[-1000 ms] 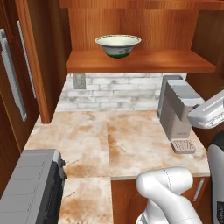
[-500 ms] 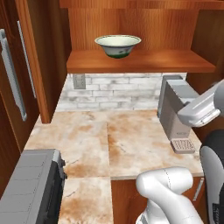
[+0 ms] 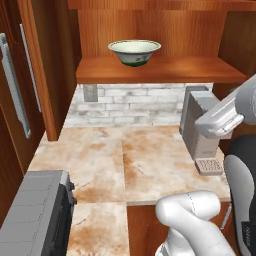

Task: Move the bowls from the cabinet to the plates on the dining table.

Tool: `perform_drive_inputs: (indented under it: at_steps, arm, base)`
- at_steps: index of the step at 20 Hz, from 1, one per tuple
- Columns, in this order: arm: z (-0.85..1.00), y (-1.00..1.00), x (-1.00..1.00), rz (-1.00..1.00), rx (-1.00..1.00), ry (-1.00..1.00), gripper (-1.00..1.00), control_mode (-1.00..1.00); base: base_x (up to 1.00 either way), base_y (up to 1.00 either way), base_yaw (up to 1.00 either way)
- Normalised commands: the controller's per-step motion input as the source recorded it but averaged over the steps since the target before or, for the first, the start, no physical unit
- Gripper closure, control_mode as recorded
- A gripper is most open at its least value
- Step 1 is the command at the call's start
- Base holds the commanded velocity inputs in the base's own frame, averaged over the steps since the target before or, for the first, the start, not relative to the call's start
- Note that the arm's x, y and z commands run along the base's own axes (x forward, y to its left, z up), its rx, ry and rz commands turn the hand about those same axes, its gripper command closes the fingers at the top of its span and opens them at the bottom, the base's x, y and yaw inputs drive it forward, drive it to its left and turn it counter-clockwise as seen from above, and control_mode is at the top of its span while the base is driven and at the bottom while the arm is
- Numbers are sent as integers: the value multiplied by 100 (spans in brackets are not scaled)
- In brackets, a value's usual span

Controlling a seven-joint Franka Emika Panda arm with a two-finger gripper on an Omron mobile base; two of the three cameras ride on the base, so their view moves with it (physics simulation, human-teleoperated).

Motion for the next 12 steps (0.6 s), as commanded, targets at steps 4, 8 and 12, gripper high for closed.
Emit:
perform_drive_inputs:
  at_steps: [4, 8, 12]
  arm:
    - [0, 19, 22, 4, 0, 1, -100, -100]
    - [1, 15, 23, 3, 0, 0, -100, -100]
    - [3, 15, 21, 1, 0, 0, -100, -100]
  base:
    - [0, 0, 0]
    - [0, 0, 0]
    - [0, 0, 0]
